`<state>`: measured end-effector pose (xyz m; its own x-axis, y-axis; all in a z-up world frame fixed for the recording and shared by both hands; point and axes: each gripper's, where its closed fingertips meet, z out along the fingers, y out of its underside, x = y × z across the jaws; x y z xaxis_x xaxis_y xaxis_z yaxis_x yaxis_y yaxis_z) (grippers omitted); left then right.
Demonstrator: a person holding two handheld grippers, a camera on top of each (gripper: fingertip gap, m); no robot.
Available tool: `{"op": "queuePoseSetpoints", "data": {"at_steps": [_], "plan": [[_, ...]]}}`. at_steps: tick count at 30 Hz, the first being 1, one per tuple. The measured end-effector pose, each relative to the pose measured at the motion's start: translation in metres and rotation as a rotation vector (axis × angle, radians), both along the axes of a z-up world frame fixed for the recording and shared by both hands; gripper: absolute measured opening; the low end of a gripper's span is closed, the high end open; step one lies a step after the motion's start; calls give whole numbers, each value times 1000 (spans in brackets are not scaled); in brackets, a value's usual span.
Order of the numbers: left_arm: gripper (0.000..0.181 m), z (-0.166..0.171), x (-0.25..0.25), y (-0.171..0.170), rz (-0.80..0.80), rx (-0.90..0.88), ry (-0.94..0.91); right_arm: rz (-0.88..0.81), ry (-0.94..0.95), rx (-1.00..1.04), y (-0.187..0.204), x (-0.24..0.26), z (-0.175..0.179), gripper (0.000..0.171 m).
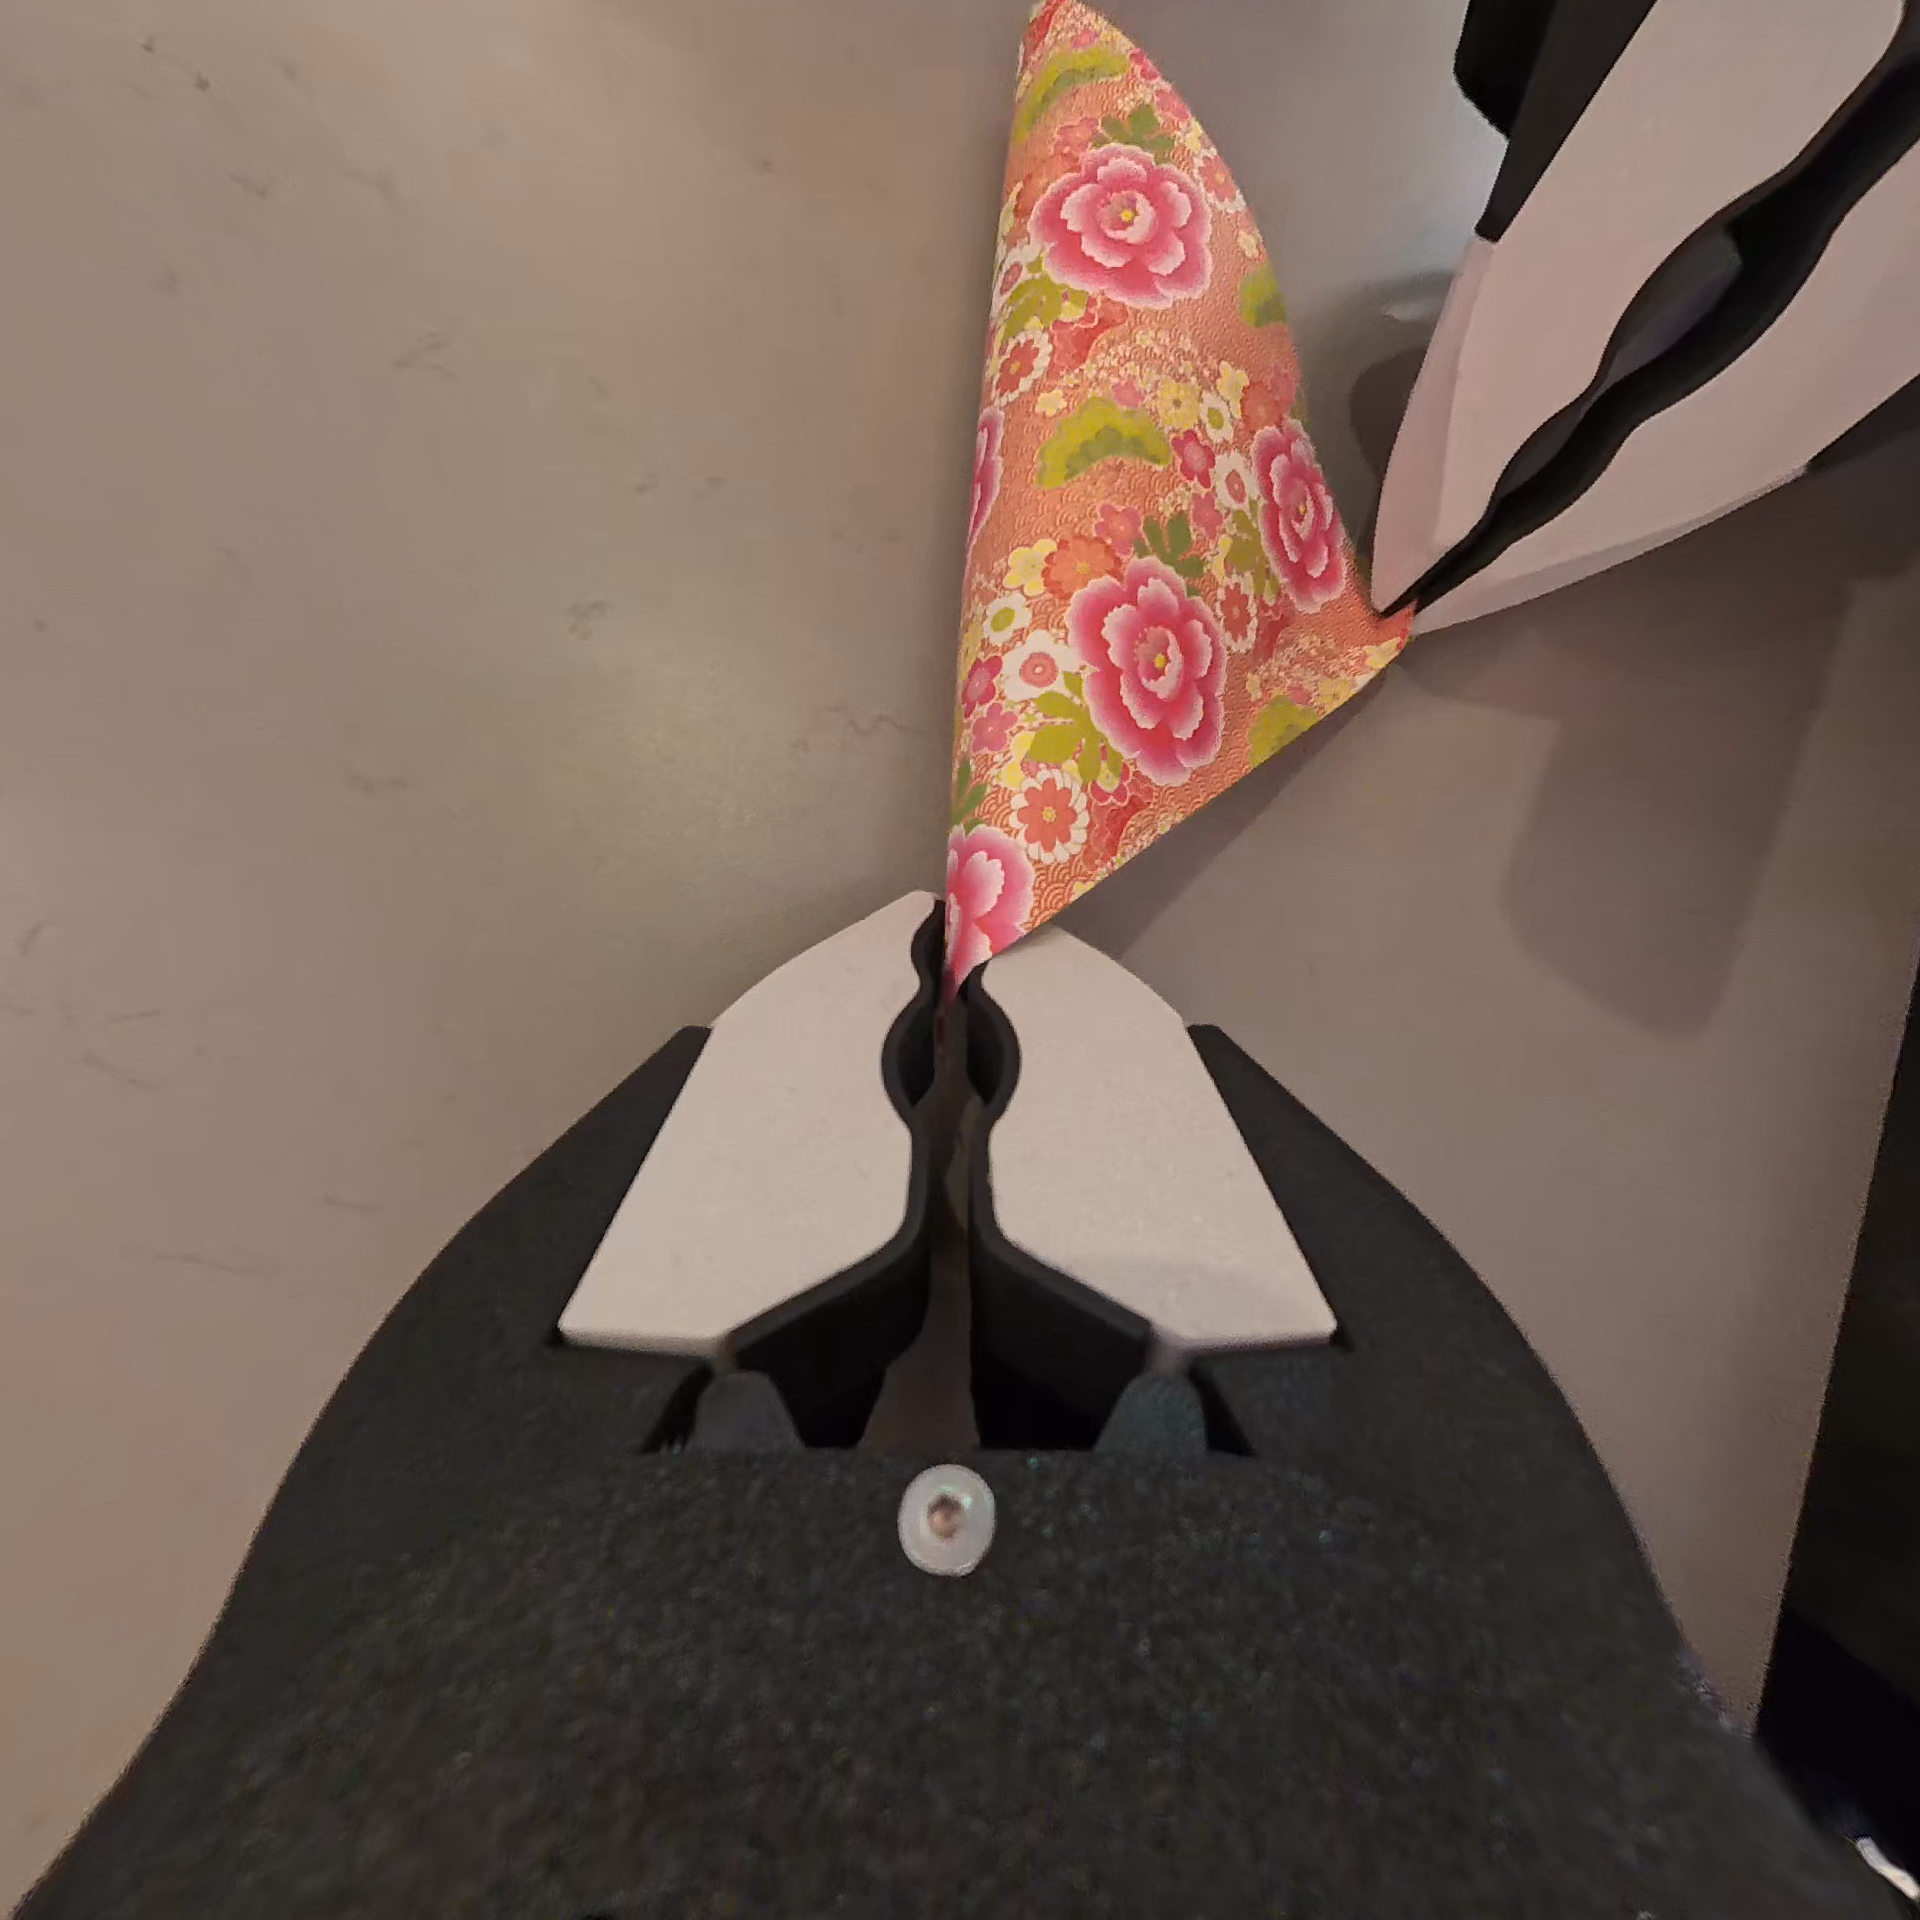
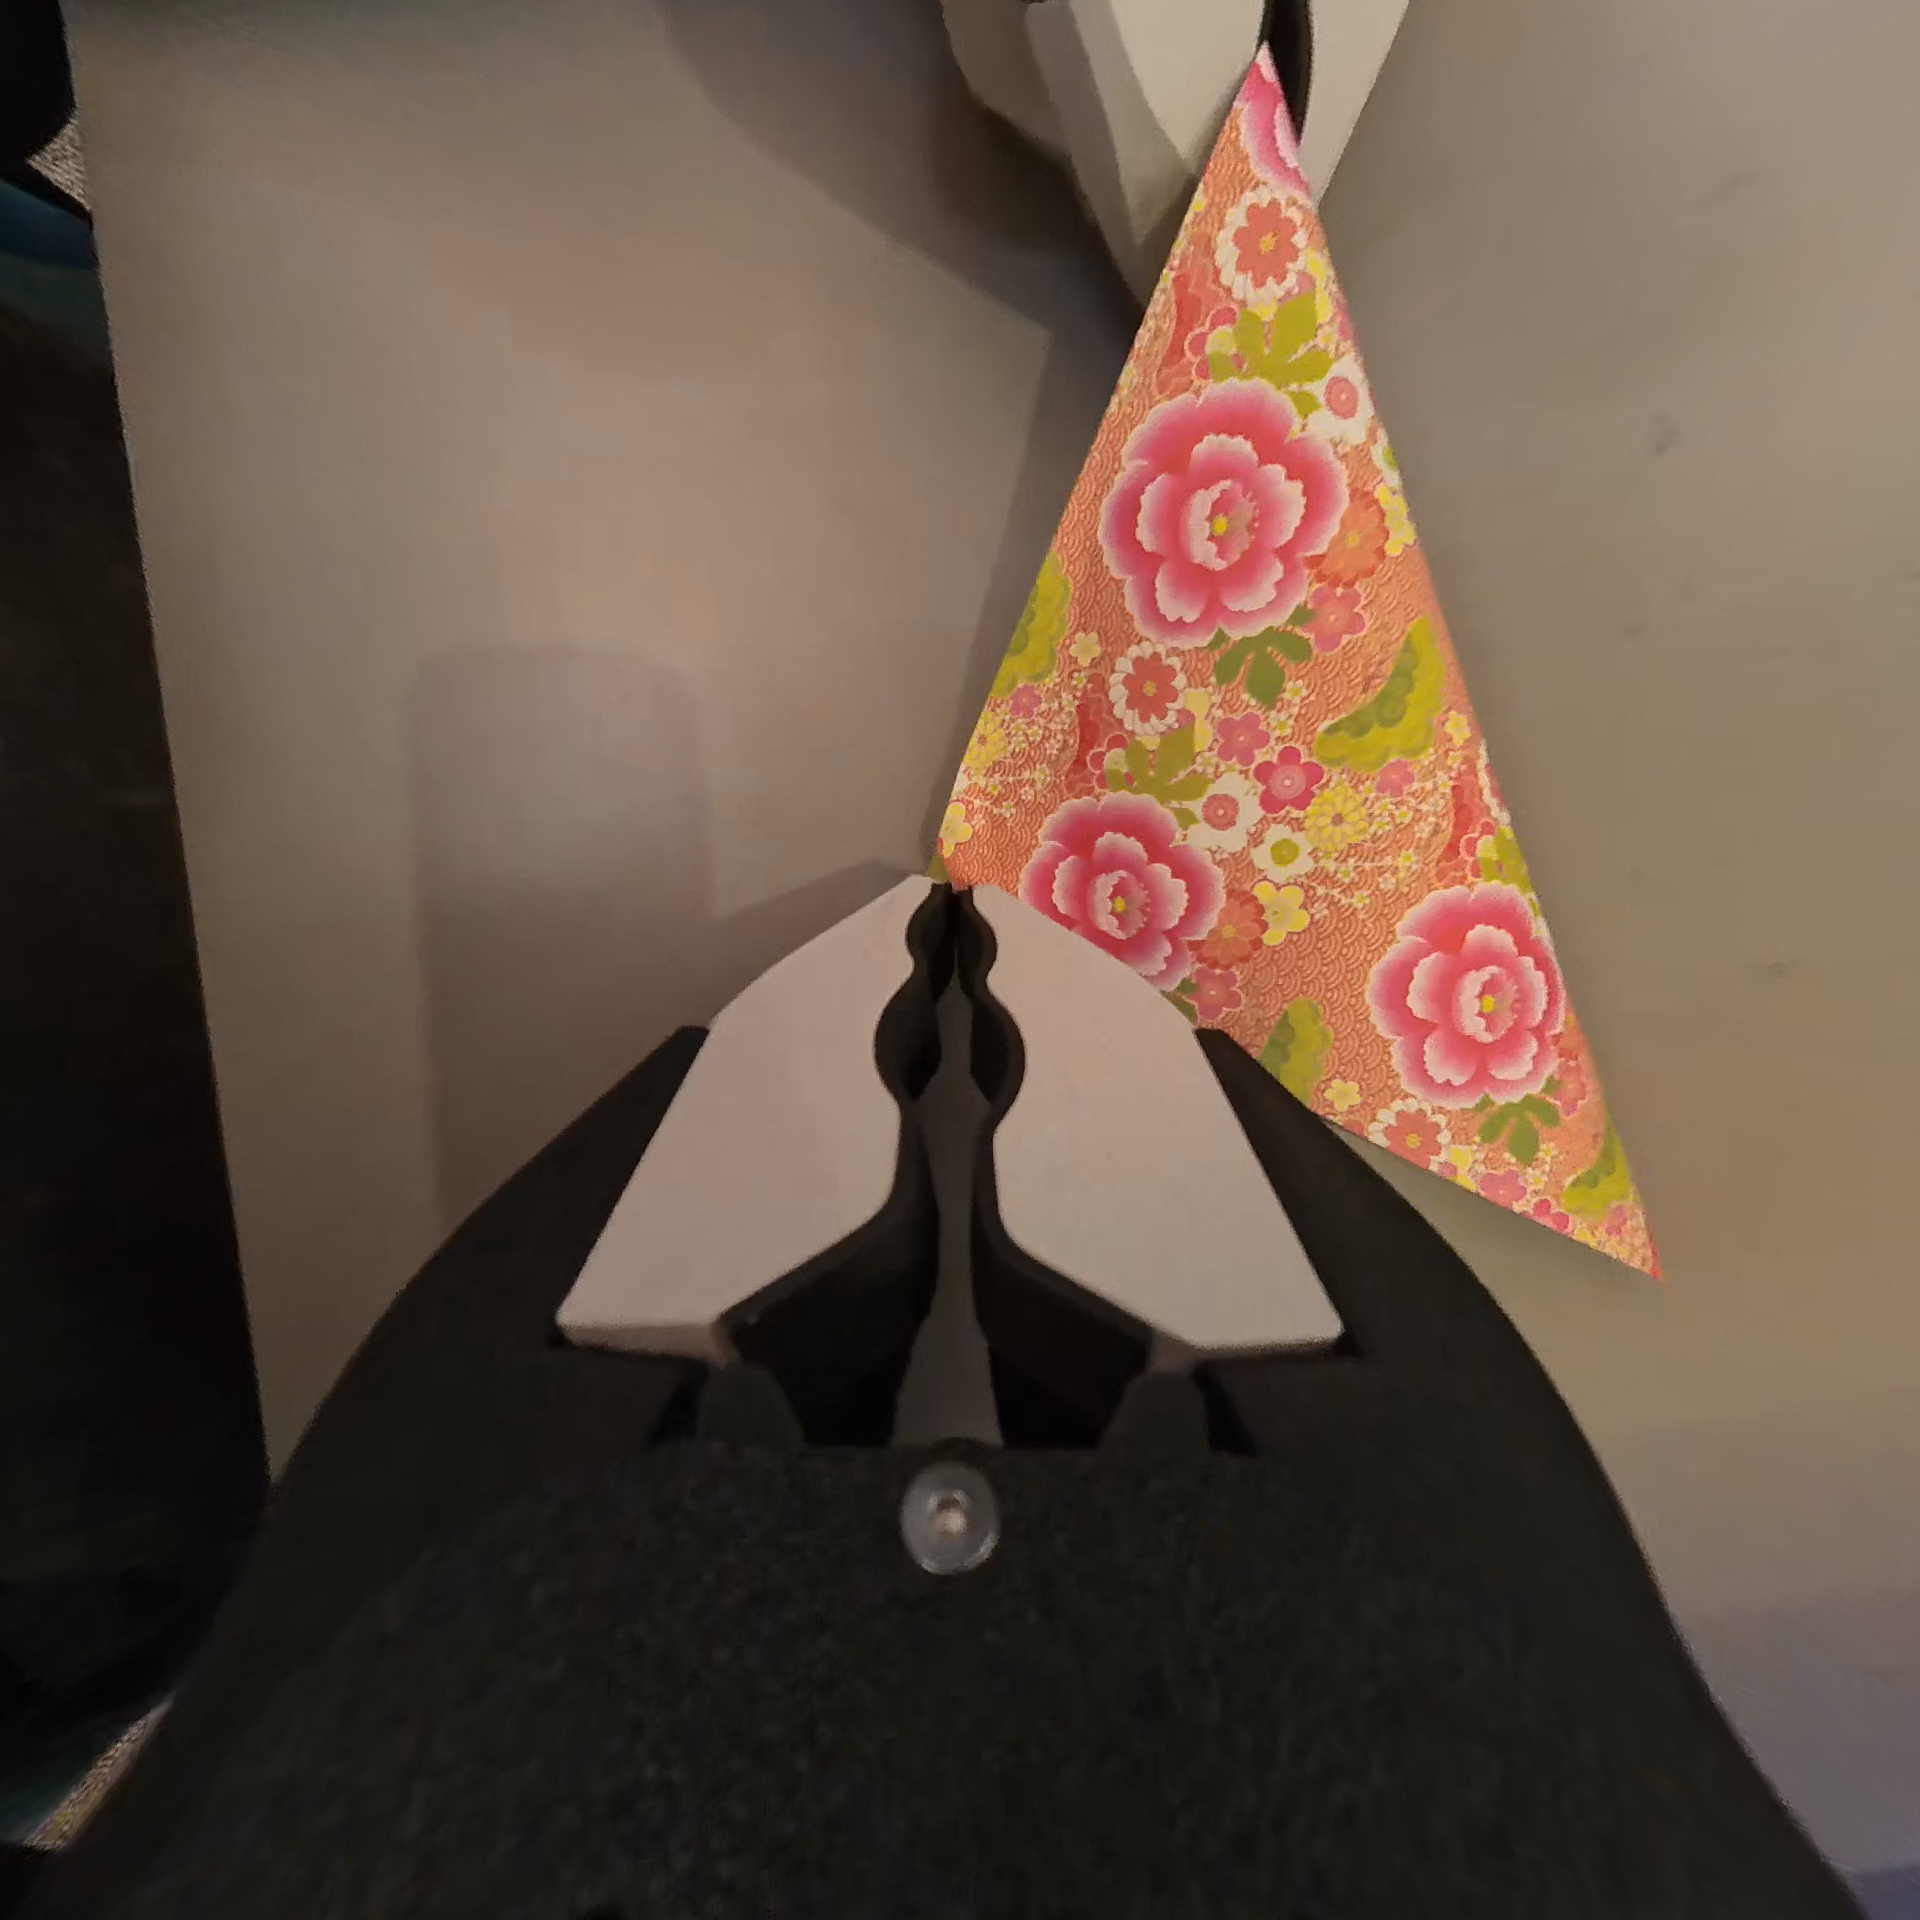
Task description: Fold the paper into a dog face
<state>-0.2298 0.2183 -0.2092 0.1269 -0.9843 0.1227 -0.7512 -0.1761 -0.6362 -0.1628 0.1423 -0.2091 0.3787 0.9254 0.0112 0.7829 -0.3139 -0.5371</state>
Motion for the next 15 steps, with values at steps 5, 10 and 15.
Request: {"op": "queuePoseSetpoints", "data": {"at_steps": [5,10,15], "plan": [[0,-1,-1,3,-21,98,39,48,-51,5,-3,7,-2,0],[0,-1,-4,2,-55,172,82,82,-88,35,-3,11,-2,0],[0,-2,-6,0,-60,171,81,-82,42,124,35,18,33,11]]}}
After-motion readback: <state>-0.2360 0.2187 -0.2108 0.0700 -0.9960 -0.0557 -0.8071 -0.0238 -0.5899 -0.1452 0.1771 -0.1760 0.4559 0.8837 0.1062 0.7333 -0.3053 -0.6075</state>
